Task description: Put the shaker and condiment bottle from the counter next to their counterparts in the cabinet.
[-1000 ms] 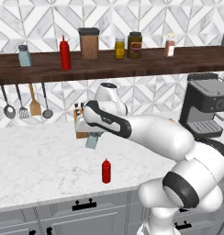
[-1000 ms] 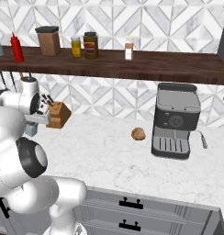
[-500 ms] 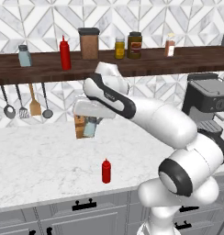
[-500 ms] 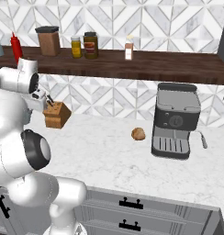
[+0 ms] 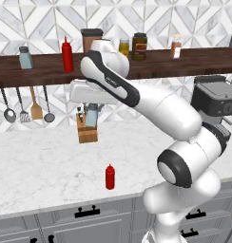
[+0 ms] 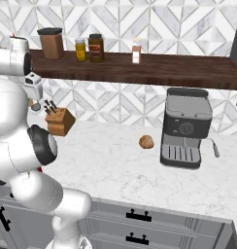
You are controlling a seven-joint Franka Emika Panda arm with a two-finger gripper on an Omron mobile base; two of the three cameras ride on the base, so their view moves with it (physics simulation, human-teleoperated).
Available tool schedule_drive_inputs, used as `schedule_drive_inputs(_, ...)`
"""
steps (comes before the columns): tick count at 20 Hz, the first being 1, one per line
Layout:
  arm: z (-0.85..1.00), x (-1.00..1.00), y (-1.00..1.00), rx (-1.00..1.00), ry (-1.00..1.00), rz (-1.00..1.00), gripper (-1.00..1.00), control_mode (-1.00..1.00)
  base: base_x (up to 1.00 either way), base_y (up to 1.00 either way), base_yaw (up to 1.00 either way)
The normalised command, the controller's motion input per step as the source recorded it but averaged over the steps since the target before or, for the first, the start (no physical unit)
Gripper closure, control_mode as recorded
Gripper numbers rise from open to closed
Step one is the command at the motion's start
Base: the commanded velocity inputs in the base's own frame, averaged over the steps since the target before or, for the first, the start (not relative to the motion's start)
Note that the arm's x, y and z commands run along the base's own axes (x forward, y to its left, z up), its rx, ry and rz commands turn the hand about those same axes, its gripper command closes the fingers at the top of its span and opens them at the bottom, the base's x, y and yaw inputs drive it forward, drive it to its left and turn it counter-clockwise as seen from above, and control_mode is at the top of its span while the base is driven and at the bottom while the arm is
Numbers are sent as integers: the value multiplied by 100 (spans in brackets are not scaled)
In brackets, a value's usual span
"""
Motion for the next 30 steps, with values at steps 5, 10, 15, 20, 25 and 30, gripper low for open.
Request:
schedule_drive_inputs(5, 100, -21, 0, -24, -14, 0, 100, -100, 0, 0, 0)
schedule_drive_inputs(10, 76, -21, 0, -23, -19, 0, 100, -100, 0, 0, 0)
schedule_drive_inputs(15, 16, -2, -1, 5, -21, 0, 100, -100, 0, 0, 0)
schedule_drive_inputs(20, 91, -5, 0, 15, -43, 0, 100, -100, 0, 0, 0)
schedule_drive_inputs(25, 33, -9, -1, 4, -15, 0, 100, -100, 0, 0, 0)
schedule_drive_inputs(30, 4, 7, 0, 26, -13, 0, 100, -100, 0, 0, 0)
